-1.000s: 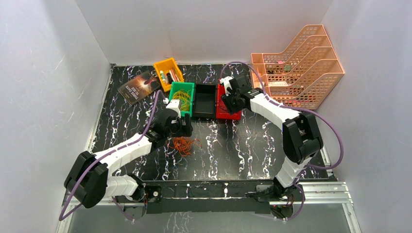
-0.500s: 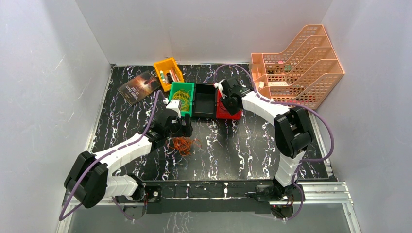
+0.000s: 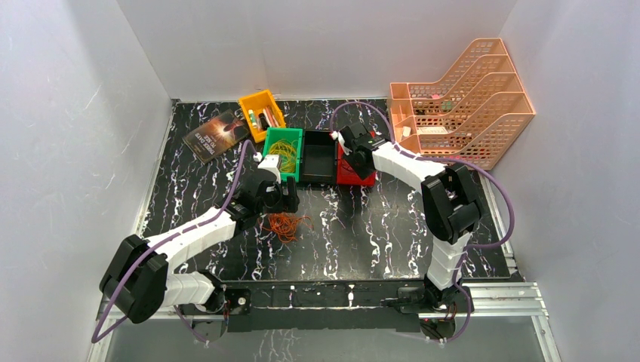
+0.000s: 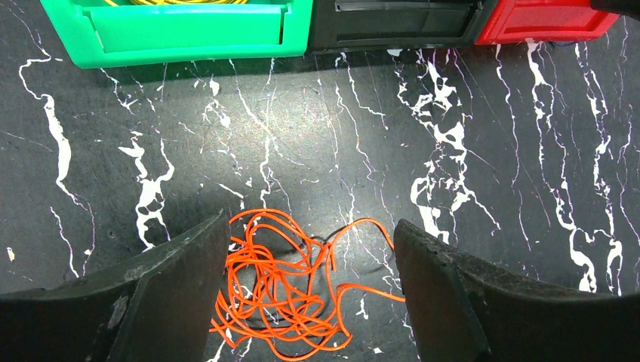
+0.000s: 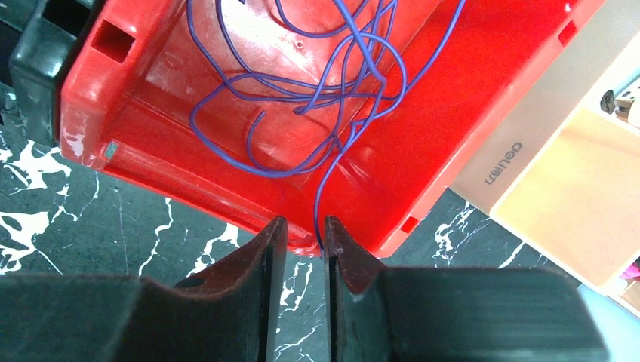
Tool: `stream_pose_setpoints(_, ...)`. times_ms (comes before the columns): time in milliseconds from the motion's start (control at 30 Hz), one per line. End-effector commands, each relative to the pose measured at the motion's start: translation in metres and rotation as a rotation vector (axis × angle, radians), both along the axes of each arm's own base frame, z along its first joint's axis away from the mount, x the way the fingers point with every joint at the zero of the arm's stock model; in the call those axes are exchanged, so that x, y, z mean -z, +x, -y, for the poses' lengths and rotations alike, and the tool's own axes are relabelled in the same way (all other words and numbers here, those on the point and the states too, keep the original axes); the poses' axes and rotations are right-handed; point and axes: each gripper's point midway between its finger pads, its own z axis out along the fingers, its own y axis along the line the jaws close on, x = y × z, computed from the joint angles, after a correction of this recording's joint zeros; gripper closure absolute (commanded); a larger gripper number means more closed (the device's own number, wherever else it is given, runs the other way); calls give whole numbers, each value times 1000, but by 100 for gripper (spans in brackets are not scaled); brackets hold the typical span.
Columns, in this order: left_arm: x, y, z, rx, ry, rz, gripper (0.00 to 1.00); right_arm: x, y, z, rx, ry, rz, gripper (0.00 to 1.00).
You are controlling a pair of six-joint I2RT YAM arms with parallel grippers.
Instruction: Untangle the cables
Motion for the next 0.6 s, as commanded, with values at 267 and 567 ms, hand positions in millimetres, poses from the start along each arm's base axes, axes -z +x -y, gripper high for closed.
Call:
stream_pose_setpoints(267, -13, 4, 3, 8, -3, 21, 21, -14, 11, -2, 17, -21, 46, 81)
stream_pose_setpoints(567, -12, 4, 2, 4, 1, 20, 21, -36, 20, -5, 35, 31, 132, 98)
